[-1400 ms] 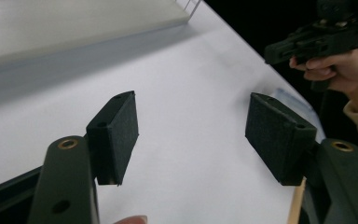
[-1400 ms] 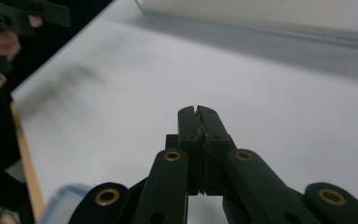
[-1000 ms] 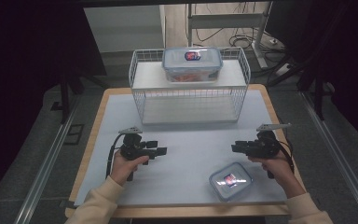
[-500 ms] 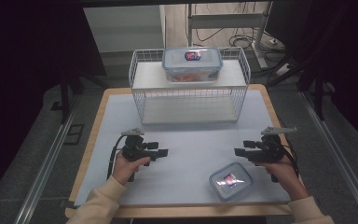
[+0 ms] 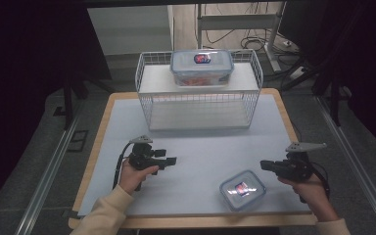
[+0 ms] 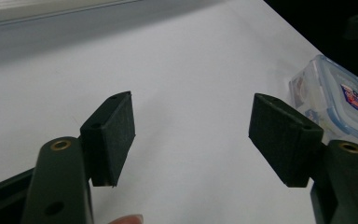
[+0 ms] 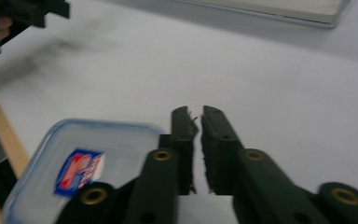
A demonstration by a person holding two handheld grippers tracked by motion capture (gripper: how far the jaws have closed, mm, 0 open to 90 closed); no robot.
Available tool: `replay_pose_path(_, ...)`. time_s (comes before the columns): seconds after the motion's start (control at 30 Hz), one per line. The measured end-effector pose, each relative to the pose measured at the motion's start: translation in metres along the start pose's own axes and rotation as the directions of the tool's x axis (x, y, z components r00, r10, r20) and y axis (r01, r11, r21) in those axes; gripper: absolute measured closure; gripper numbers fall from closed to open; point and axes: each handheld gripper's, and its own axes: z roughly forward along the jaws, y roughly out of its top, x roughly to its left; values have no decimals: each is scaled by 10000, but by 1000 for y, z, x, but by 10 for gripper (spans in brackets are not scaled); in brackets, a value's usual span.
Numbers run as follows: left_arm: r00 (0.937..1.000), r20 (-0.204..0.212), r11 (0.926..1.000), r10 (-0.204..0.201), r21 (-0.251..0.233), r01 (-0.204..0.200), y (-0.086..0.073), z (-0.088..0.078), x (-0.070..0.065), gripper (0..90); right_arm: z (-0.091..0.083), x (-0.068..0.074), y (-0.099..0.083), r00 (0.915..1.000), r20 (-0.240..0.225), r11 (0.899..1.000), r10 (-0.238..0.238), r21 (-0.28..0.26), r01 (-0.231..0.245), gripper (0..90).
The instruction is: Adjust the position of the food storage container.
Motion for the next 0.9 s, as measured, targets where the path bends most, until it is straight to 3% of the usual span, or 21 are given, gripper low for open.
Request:
replay_pose_path(0.07,10000,-23,10000,-69,48,70,-1,1,1,308,-1,3,0,9999,-72,9999,-108,19,108,893)
replay_pose_path(0.13,9999,-26,9999,-131,78,131,-2,1,2,308,-1,17,1,9963,-506,9973,-696,195,707,896)
replay_pose_path(0.17,9999,-41,9999,-124,98,125,-2,1,2,308,-1,17,1,9963,-506,9973,-696,195,707,896)
replay_pose_path(0.3,9999,-45,9999,-141,42,142,-2,-1,3,308,3,37,-2,9837,-1062,9863,-1452,636,1524,895)
replay_pose_path(0.43,9999,-59,9998,-150,99,150,-3,-1,3,308,-2,47,-19,9718,-1595,9789,-1735,804,1879,895)
replay_pose_path(0.53,9998,-65,9998,-199,88,200,-3,0,4,308,-5,49,-28,9704,-1805,9805,-1603,845,1777,895)
replay_pose_path(0.67,9996,-17,9996,-264,88,264,-2,0,5,308,-9,54,-48,9624,-2139,9758,-1676,1033,1929,895)
replay_pose_path(0.73,9996,-15,9996,-269,75,269,-2,0,5,308,-7,55,-58,9635,-2159,9737,-1580,1282,1884,895)
replay_pose_path(0.8,9995,23,9995,-314,62,314,-2,0,5,308,1,54,-67,9663,-2062,9671,-1541,1687,1902,895)
replay_pose_path(0.9,9995,1,9995,-313,51,313,-2,-1,6,308,10,57,-69,9635,-2107,9558,-1652,2066,2090,895)
